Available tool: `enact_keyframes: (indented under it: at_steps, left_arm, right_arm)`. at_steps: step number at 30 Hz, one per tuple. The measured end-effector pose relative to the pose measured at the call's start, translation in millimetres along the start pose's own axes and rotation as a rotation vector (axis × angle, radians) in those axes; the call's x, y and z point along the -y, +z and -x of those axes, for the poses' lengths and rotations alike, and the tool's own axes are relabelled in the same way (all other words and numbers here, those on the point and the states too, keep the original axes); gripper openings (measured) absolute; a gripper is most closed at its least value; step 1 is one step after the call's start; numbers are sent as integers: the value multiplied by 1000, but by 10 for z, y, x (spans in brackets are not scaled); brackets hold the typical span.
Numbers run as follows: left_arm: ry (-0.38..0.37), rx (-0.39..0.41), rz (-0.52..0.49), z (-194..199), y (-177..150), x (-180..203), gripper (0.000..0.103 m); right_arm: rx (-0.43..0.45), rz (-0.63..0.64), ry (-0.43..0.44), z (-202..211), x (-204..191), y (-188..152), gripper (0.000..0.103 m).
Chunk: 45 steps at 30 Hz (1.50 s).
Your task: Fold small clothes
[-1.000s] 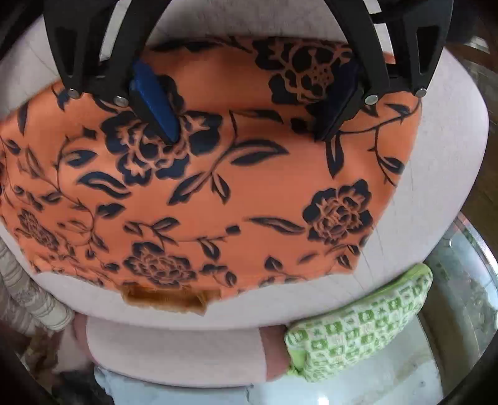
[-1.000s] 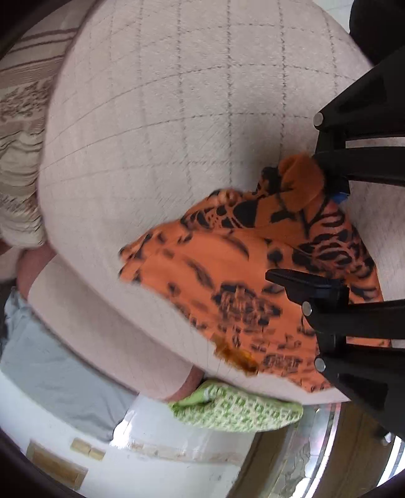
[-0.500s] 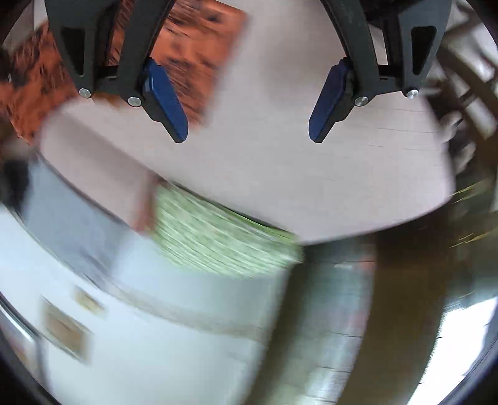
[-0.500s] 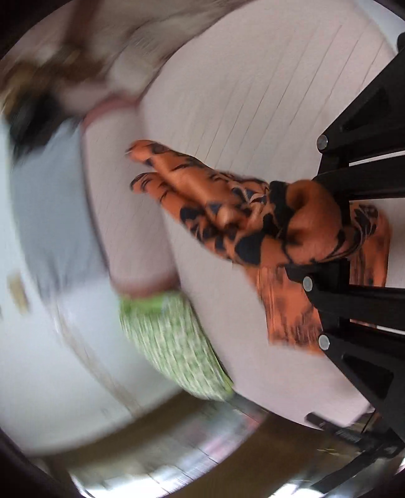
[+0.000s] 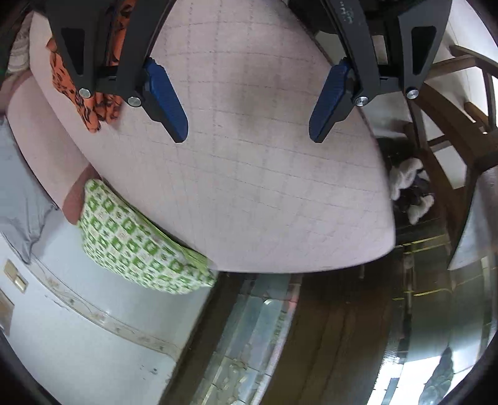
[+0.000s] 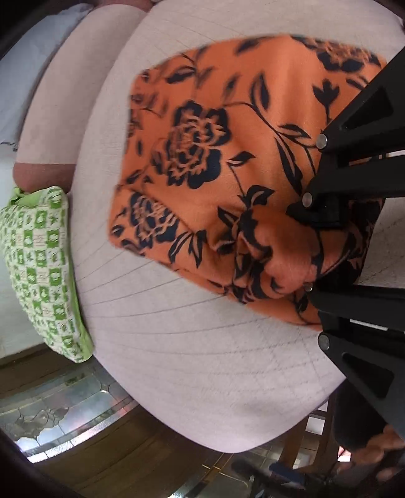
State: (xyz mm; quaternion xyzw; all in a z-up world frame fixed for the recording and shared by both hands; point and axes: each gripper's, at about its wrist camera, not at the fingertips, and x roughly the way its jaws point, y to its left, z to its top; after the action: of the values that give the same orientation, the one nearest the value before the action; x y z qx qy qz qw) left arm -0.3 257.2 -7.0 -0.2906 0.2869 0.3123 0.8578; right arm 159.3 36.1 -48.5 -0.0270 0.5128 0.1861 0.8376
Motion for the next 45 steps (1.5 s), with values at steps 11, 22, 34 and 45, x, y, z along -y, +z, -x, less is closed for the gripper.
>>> enact_keyframes:
  at_steps: [11,22,34,45]
  left_arm:
    - [-21,-21,-87,50,-86,230,81]
    - [-326,-173,-247,143,-343,682,81]
    - [-432,-467,-368,-139,-830,1373,18]
    - [-404,-549,-196,-337,-962,1048,13]
  right_arm:
    - [50,6,23,126,-126,-103,23]
    - [151,-150,292,523,498,-383,78]
    - [198,-376,261,715,1475,-864,78]
    - [158,-382,319,529,1548,-835,78]
